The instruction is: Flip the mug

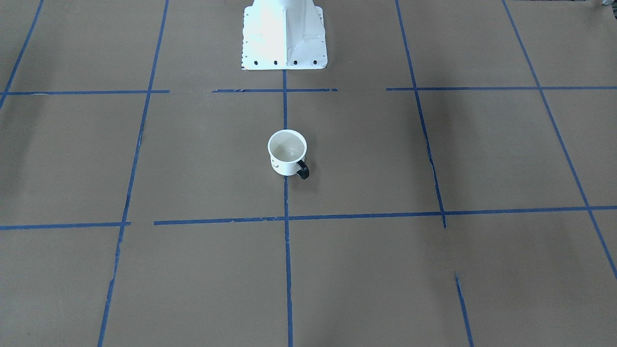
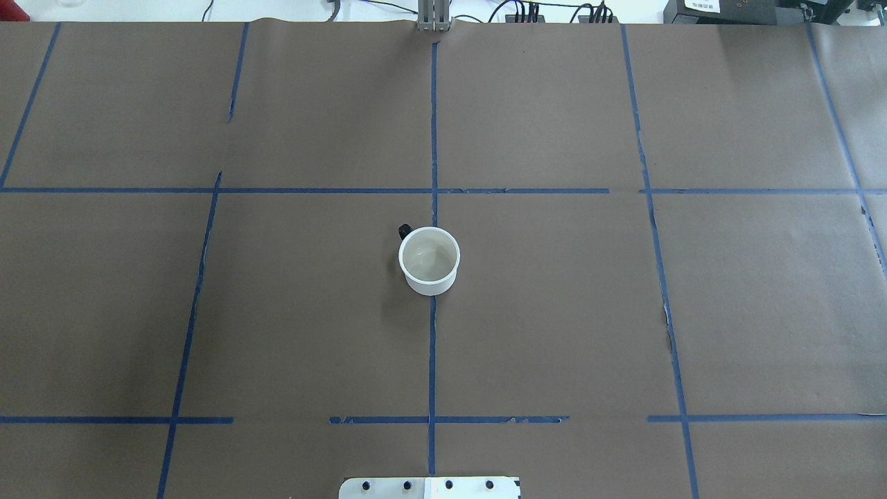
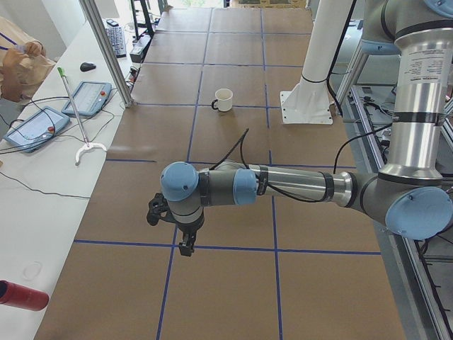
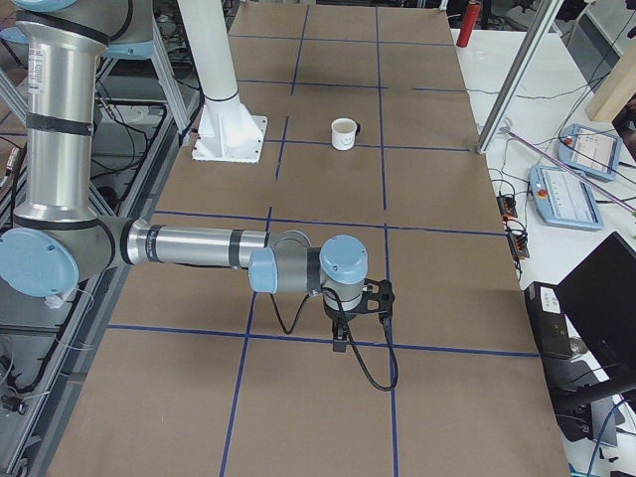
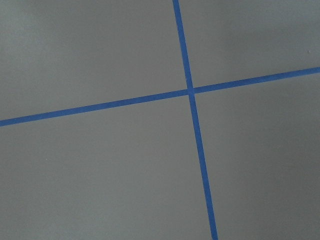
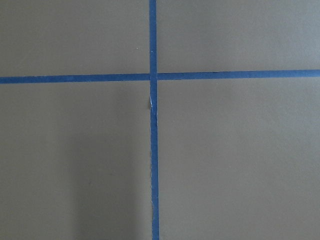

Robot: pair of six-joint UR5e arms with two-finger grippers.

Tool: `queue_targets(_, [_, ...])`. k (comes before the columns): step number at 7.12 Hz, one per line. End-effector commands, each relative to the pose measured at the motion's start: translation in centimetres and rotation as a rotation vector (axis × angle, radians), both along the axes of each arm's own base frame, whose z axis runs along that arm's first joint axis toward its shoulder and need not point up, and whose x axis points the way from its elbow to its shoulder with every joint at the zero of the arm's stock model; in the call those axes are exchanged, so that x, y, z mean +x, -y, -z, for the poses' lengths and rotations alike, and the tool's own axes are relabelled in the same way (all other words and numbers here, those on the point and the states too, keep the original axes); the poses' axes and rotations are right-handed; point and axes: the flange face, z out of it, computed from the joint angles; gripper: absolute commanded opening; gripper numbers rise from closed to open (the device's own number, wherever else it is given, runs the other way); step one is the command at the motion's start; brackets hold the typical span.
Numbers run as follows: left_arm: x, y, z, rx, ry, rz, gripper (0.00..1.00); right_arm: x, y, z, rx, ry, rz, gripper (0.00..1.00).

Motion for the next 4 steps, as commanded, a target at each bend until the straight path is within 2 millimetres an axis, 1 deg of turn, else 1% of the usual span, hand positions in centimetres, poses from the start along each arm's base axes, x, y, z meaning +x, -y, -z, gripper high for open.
queue_targets(1, [0.27, 0.43, 0.93, 0.022, 0.007, 0.072, 1.00, 0.00, -0.01, -0.06, -0.001, 0.000, 0.000, 1.00])
queue_targets(4, [0.27, 0.50, 0.49, 0.026, 0.005, 0.072, 1.00, 0.00, -0.01, -0.06, -0.001, 0.000, 0.000, 1.00])
